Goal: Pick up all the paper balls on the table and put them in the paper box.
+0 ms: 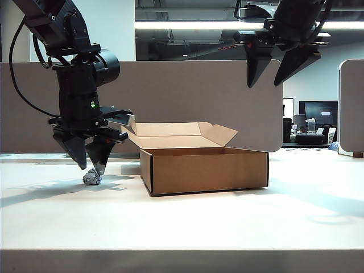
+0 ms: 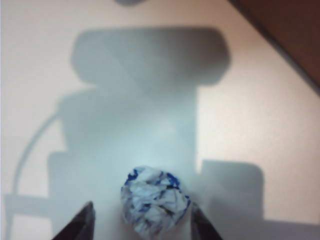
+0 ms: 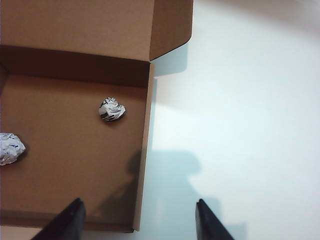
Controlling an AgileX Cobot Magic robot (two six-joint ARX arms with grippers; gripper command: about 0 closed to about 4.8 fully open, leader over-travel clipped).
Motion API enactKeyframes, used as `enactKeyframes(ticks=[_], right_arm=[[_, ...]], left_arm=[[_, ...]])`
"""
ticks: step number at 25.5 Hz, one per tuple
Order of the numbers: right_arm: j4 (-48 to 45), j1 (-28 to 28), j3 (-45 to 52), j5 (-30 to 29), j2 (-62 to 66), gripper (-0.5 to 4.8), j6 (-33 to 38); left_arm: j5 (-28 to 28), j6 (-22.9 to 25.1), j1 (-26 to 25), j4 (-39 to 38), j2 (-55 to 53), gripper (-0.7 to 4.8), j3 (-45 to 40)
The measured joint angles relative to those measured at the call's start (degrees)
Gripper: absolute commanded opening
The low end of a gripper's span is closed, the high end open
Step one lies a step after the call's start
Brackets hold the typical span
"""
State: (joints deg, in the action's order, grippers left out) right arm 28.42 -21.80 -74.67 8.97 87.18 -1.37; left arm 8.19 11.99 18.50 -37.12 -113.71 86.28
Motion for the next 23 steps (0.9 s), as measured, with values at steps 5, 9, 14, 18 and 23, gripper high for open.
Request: enactKeyframes(ticks=[5, 9, 14, 18, 23], right_arm=[[0.00, 0.00, 0.00, -0.02, 0.00, 3.05, 0.00], [0.00, 0.00, 0.00, 0.00, 0.00, 3.05, 0.00], [0.11, 0.00, 0.00, 0.00, 0.00, 3.05, 0.00], [0.28, 0.00, -0.02, 0.00, 0.00, 3.05, 0.00], [0.74, 0.00, -0.02, 0.00, 0.00, 3.05, 0.00]], left_arm=[[-0.46, -0.26, 0.02, -0.48, 0.00, 2.32, 0.02], [-1.42, -1.14, 0.00, -1.92, -0.02, 2.32, 0.00], [-1.60, -1.36, 0.00, -1.75, -0.55, 2.03, 0.07], [-1.68, -1.40, 0.00, -1.49, -2.10, 1.84, 0.17], [-1.70, -1.38, 0.02, -0.68, -2.34, 1.38, 0.31]])
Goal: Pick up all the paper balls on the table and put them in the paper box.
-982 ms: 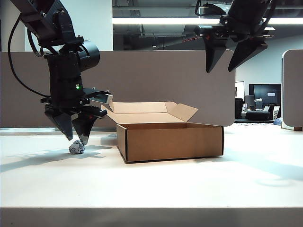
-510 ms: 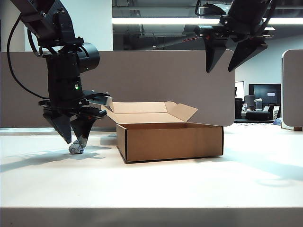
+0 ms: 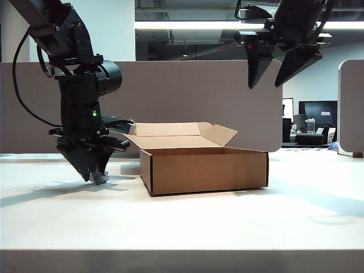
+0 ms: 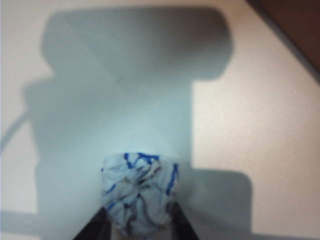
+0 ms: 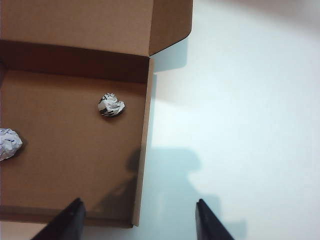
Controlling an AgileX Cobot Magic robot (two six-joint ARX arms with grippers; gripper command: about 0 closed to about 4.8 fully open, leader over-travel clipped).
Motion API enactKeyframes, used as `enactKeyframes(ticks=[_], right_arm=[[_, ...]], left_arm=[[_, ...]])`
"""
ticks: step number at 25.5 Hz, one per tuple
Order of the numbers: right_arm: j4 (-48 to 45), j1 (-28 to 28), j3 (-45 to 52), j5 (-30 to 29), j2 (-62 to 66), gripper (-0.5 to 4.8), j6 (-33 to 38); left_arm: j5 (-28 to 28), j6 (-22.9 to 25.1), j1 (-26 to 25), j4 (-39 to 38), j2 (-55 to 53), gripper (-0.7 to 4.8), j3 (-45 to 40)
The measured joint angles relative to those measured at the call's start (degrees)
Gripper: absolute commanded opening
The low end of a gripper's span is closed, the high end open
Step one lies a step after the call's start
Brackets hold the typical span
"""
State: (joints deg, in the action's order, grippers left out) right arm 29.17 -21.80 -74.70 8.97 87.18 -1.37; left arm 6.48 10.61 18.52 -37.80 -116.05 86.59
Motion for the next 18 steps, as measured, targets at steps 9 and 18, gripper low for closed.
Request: enactKeyframes(ticks=[9, 18], right_arm=[[-0.02, 0.00, 0.00, 0.00, -0.02, 3.05, 0.00], [-0.02, 0.00, 0.02, 0.00, -0.02, 3.05, 0.00]], left_arm=[[-2.47, -0.11, -0.04, 1.14, -0.11, 2.43, 0.00], [-2.82, -1.46, -0.04, 5.07, -0.20, 2.36, 0.00]])
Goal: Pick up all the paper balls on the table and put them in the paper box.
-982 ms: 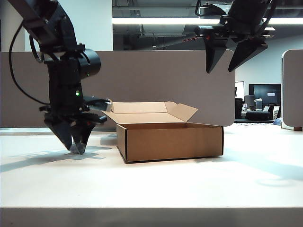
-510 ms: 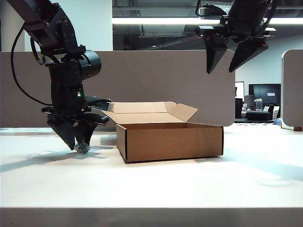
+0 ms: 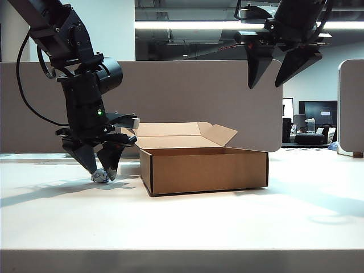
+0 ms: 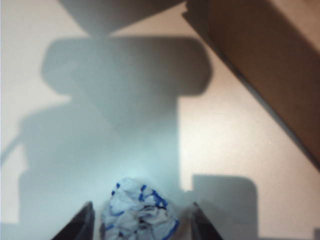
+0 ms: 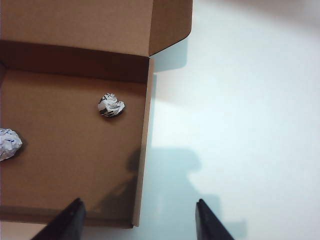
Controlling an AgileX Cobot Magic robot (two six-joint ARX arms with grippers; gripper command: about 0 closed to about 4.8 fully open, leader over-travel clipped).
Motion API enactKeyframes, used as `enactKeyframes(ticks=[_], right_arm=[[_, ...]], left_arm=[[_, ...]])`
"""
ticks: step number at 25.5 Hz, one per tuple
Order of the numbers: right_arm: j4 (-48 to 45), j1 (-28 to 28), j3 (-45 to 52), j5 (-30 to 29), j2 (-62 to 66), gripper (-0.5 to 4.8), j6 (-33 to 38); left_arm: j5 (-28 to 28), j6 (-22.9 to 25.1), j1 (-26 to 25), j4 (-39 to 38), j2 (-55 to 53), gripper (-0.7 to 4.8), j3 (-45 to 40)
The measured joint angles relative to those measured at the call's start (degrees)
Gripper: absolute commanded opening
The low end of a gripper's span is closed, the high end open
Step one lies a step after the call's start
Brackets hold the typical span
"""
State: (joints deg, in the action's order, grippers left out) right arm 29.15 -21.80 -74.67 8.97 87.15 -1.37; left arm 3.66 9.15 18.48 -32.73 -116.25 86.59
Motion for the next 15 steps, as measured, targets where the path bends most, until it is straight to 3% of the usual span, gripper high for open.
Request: enactKeyframes(ticks=[2, 3, 4, 15], right_arm=[[0.00, 0.00, 0.00, 0.00, 0.02, 3.05, 0.00], [0.00, 0.00, 0.00, 0.00, 0.02, 3.05, 0.00], [0.00, 0.00, 0.00, 0.00, 0.00, 3.05, 0.00], [-0.02, 0.00, 0.00, 0.00, 0.02, 3.05, 0.00]], left_arm=[[0.00, 0.00, 0.00, 0.02, 0.00, 2.14, 0.00], [0.00, 0.00, 0.00, 0.02, 0.00, 1.57, 0.00], [0.02, 0.02, 0.00, -0.04, 0.00, 1.46, 0.00], [0.02, -0.15, 0.02, -4.00, 0.00, 1.46, 1.57]])
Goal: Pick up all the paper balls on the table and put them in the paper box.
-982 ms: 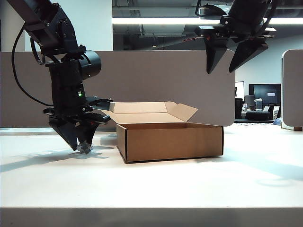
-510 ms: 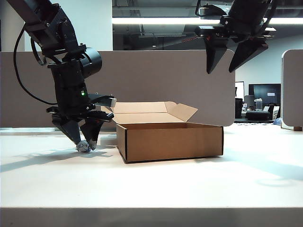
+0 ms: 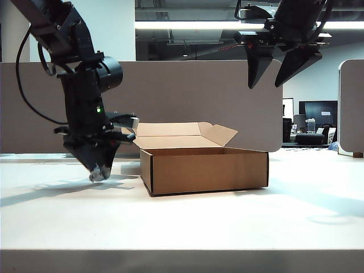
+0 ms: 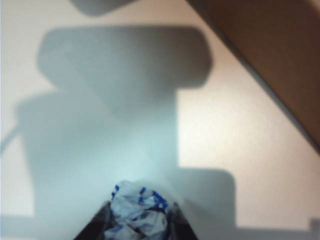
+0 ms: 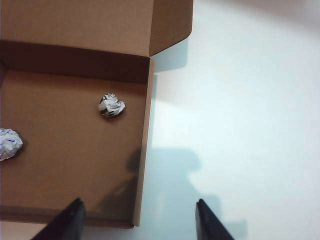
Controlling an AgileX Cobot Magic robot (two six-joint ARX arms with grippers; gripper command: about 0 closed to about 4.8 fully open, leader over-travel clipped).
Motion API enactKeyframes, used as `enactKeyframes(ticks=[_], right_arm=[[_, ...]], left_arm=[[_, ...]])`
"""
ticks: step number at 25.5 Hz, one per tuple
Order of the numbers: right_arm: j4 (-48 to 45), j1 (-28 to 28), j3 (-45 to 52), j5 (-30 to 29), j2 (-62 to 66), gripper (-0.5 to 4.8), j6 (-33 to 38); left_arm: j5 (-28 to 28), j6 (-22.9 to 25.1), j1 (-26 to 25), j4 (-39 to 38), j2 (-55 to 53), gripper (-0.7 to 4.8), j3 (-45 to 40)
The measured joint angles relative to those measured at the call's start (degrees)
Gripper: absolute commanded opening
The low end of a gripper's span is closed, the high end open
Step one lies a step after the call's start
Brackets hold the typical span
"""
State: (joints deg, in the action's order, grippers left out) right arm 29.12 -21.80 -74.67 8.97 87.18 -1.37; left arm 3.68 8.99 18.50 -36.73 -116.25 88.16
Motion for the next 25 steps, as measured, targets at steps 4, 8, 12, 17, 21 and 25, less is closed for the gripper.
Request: enactKeyframes(ticks=[4, 8, 12, 17, 21, 25], right_arm=[[-0.07, 0.00, 0.00, 0.00, -0.02, 3.05, 0.00], [-0.07, 0.00, -0.02, 0.00, -0.02, 3.05, 0.00], [-0.07, 0.00, 0.00, -0.02, -0.02, 3.05, -0.02], [-0.04, 0.00, 0.00, 0.00, -0.02, 3.05, -0.02], [0.02, 0.00, 0.00, 0.00, -0.09, 3.05, -0.02], [0.35, 0.00, 0.00, -0.02, -0.85, 3.05, -0.02]], left_arm=[[0.00, 0.00, 0.11, -6.23, 0.00, 1.46, 7.72], [-3.37, -2.38, 0.48, -10.62, 0.22, 1.46, 16.11], [-17.07, -5.79, 3.28, -11.28, 0.79, 1.46, 20.28], [-21.66, -5.99, 7.04, -10.69, 0.94, 1.60, 20.52], [-21.51, -6.01, 7.78, -10.69, 0.85, 2.22, 20.52], [-21.49, -6.03, 7.72, -10.97, 0.85, 2.46, 20.52]])
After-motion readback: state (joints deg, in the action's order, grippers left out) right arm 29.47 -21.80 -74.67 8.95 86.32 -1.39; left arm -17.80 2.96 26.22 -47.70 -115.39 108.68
